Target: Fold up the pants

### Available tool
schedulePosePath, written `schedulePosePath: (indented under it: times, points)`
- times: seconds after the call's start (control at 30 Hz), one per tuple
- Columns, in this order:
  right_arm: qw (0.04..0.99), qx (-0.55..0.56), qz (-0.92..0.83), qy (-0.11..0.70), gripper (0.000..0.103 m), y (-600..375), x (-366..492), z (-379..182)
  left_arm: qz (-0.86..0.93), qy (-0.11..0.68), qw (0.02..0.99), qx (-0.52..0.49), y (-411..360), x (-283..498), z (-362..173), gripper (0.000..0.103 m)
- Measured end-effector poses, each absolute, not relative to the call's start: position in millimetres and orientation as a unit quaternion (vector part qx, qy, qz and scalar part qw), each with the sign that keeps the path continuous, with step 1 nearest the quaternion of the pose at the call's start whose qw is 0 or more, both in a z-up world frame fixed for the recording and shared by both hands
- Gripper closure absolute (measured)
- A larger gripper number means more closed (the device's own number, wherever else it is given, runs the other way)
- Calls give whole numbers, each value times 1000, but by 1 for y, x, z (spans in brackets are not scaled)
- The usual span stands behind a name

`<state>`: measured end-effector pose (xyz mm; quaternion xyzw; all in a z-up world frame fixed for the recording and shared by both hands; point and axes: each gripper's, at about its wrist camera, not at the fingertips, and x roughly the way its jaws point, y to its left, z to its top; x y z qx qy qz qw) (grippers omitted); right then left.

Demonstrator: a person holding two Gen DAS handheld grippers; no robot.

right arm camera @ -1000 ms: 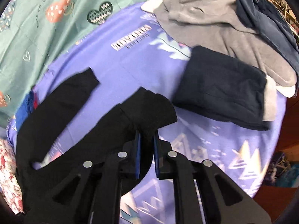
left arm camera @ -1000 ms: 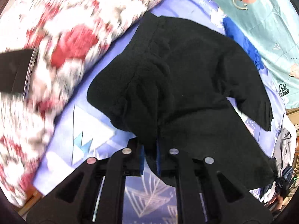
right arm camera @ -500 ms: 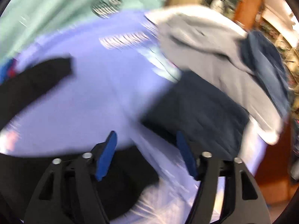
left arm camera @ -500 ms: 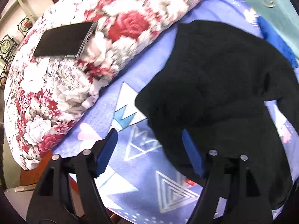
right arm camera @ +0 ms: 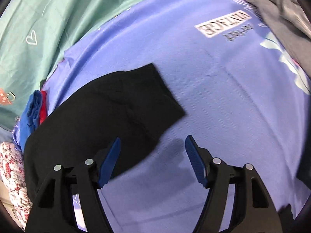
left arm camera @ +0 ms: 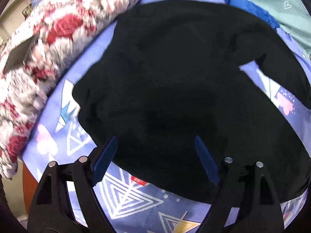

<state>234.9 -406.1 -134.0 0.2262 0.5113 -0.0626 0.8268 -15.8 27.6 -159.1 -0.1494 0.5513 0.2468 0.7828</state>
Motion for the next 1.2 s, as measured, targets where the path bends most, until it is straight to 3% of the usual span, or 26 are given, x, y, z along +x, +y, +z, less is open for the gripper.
schedulePosePath:
  times: [0.03, 0.17, 0.2, 0.3, 0.53, 0.67, 0.73, 0.77, 0.8, 0.83, 1.0, 1.2]
  points:
    - [827, 219, -61, 515, 52, -401, 241, -135, 252, 555, 777, -156, 30, -16, -163, 20]
    - [829, 191, -67, 521, 65, -388, 256, -139, 263, 564, 760, -186, 40, -18, -180, 20]
    - [829, 195, -66, 520, 84, -390, 258, -139, 265, 568, 756, -189, 43, -17, -184, 20]
    - [825, 219, -49, 519, 95, -405, 255, -134, 268, 574, 751, -187, 47, -11, -190, 20]
    - [870, 198, -31, 450, 96, -459, 233, -55, 257, 578, 751, -190, 56, -3, -191, 20]
    - [858, 153, -61, 487, 96, -488, 228, -69, 251, 572, 755, -201, 66, -1, -191, 20]
    - [847, 153, -64, 505, 82, -499, 227, -95, 250, 573, 755, -198, 70, 0, -192, 20]
    - [837, 141, -75, 524, 70, -500, 231, -115, 249, 573, 756, -195, 71, 1, -192, 20]
    - [828, 125, -97, 539, 51, -500, 234, -127, 249, 574, 757, -190, 72, 3, -190, 20]
    - [822, 112, -125, 544, 49, -502, 234, -134, 247, 574, 758, -185, 72, 4, -188, 20]
    - [875, 98, -168, 444, 50, -491, 218, -100, 235, 557, 779, -170, 77, 6, -170, 20]
    - [848, 125, -57, 512, 72, -463, 246, -128, 244, 556, 777, -167, 91, 19, -170, 20]
